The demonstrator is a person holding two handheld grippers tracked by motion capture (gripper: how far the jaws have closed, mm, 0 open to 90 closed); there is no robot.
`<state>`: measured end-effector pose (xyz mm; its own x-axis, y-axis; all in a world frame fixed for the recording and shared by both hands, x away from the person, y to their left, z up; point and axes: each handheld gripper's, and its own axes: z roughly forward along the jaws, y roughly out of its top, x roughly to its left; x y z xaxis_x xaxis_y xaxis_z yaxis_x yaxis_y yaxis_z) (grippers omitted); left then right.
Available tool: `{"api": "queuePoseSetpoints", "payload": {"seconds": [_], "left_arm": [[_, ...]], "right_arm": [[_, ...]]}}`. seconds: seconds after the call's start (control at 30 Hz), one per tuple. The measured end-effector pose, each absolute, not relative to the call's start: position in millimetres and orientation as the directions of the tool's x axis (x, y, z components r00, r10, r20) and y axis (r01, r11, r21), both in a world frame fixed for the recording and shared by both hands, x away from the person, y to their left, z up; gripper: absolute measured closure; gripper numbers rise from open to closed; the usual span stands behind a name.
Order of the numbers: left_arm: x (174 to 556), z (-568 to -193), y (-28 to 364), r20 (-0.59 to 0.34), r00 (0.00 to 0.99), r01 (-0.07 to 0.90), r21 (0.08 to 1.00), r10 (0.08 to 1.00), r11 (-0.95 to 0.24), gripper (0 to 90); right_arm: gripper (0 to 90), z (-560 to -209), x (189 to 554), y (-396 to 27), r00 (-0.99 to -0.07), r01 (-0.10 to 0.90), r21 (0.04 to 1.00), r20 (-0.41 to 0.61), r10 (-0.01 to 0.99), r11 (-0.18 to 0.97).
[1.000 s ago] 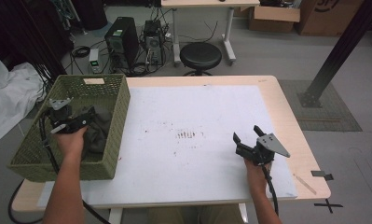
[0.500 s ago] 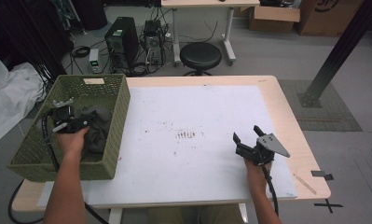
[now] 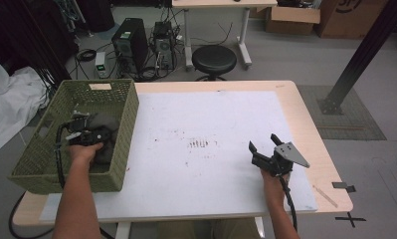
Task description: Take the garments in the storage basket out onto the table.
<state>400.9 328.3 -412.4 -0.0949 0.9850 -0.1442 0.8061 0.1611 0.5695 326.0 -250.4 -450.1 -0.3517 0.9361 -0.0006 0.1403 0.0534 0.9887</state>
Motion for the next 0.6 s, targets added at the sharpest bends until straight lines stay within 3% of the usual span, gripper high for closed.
{"api": "queuePoseSetpoints", "payload": {"seconds": [0.1, 0.2, 0.3, 0.33, 0.37, 0.4, 0.6], "left_arm": [[405.1, -416.5, 323.1, -0.117, -0.081, 0.822, 0.555, 0.990, 0.132, 9.4], [408.8, -416.8, 320.7, -0.081, -0.063, 0.841, 0.533, 0.995, 0.096, 9.8], [409.6, -414.9, 319.1, -0.035, -0.049, 0.846, 0.530, 0.998, 0.061, 30.3], [409.0, -413.5, 319.9, -0.030, -0.048, 0.844, 0.533, 0.998, 0.057, 30.3], [407.1, -410.2, 322.9, -0.047, -0.044, 0.837, 0.544, 0.998, 0.063, 53.4], [407.1, -410.2, 322.9, -0.047, -0.044, 0.837, 0.544, 0.998, 0.063, 60.4], [402.7, -406.5, 328.0, -0.127, -0.054, 0.818, 0.563, 0.990, 0.117, 75.4]], "right_arm": [[15.0, -450.1, 326.2, -250.3, -0.353, 0.140, 0.989, -0.003, 0.936, 0.056], [15.1, -450.0, 326.5, -249.8, -0.353, 0.145, 0.988, -0.005, 0.936, 0.061], [15.1, -450.0, 326.5, -250.0, -0.351, 0.145, 0.988, -0.004, 0.936, 0.059], [15.1, -450.0, 326.5, -250.0, -0.351, 0.145, 0.988, -0.004, 0.936, 0.059], [15.1, -450.1, 326.4, -250.0, -0.351, 0.143, 0.988, -0.004, 0.936, 0.058], [15.1, -450.1, 326.4, -250.0, -0.351, 0.143, 0.988, -0.004, 0.936, 0.058], [15.1, -450.1, 326.1, -250.5, -0.350, 0.143, 0.988, 0.001, 0.937, 0.053]]}}
